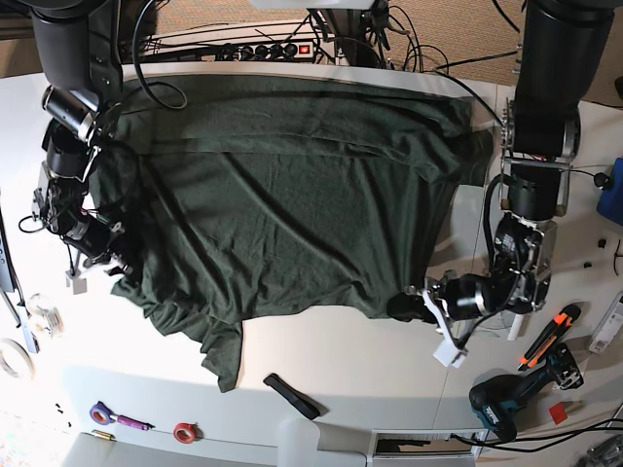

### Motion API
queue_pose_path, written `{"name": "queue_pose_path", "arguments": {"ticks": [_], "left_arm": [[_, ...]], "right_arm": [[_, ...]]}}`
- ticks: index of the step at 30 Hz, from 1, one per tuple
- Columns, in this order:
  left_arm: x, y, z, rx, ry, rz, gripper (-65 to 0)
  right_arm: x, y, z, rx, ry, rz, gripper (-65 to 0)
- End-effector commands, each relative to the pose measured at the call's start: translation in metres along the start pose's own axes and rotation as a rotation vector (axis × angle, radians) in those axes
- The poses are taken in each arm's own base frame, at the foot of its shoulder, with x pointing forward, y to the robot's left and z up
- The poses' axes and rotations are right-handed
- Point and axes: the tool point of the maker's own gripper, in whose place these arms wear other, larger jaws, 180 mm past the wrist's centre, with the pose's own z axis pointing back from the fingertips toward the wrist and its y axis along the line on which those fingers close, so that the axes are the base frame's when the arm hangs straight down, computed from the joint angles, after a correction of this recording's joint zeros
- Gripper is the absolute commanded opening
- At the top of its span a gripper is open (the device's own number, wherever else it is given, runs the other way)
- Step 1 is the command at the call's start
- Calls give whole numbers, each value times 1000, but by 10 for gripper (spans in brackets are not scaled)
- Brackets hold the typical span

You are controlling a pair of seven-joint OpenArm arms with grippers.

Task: Layout the t-shirt on the table in an organized manner, then fold the t-shirt properly
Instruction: 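Grasp the shirt side edges with both grippers, then fold the shirt lengthwise by pulling the grasped side over with both grippers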

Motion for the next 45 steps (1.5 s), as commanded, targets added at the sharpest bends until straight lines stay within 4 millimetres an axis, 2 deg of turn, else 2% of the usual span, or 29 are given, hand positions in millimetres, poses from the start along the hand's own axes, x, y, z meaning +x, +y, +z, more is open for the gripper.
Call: {"name": "queue_pose_path", "arguments": {"ticks": [1, 7, 11, 15, 22, 25, 30, 33, 38, 45], "left_arm": [[35, -6, 13, -27, -82, -25, -650], [43, -1, 38, -47, -101, 0, -650], [43, 1, 53, -59, -88, 5, -650], [43, -3, 62, -92, -72, 19, -650], [32, -20, 66, -193, -9, 55, -650], [33, -20, 73, -204, -13, 63, -650], [32, -10, 90, -182, -9, 63, -650], [15, -5, 94, -170, 51, 72, -650], [-13, -3, 96, -162, 109, 81, -650], [-46, -12, 96, -172, 162, 57, -650]], "right_arm": [[7, 2, 6, -9, 37, 37, -650], [41, 27, 30, 35, -11, 160, -650], [54, 36, 53, 22, -83, 276, -650], [51, 46, 74, 2, -124, 394, -650], [37, 71, 108, -17, -148, 579, -650], [36, 66, 122, -43, -173, 586, -650], [41, 42, 148, -89, -234, 513, -650], [40, 30, 161, -111, -250, 474, -650], [26, 19, 172, -95, -234, 413, -650], [0, 7, 175, -101, -174, 382, -650]]}}
